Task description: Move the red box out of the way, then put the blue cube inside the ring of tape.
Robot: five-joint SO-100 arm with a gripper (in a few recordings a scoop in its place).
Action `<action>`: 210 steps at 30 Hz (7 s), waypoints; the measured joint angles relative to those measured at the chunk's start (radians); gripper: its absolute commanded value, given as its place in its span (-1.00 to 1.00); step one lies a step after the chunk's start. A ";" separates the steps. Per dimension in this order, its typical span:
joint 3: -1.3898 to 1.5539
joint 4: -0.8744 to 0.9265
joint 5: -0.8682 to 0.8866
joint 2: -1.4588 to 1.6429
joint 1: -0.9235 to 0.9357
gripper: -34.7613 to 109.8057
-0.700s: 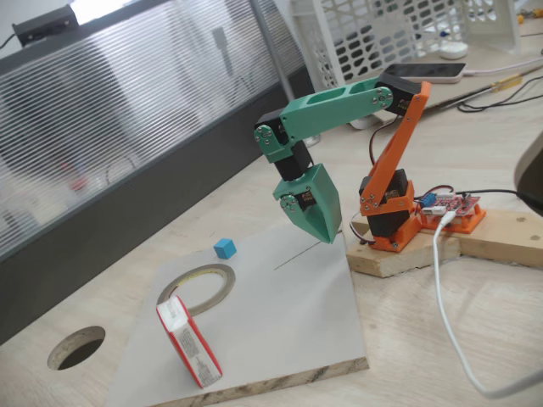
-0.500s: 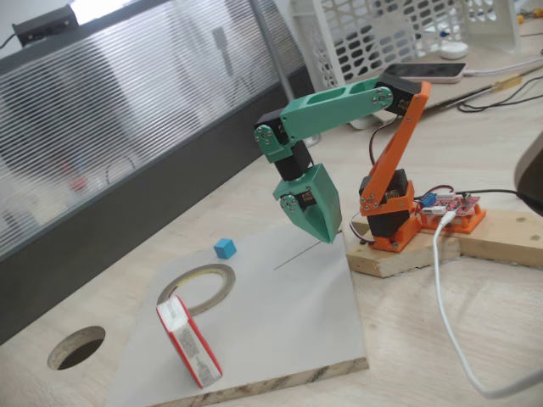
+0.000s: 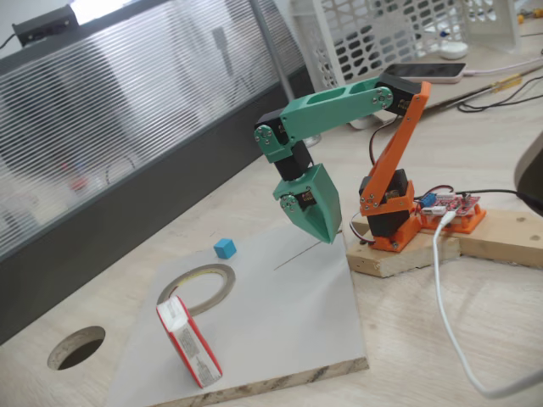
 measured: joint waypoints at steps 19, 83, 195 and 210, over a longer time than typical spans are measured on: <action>0.000 0.000 0.000 0.000 0.000 -0.52; -0.565 -0.002 0.000 -0.528 -0.396 -0.52; -1.157 -0.179 0.000 -1.137 -0.798 -0.52; -1.278 -0.391 0.005 -1.143 -0.798 -0.51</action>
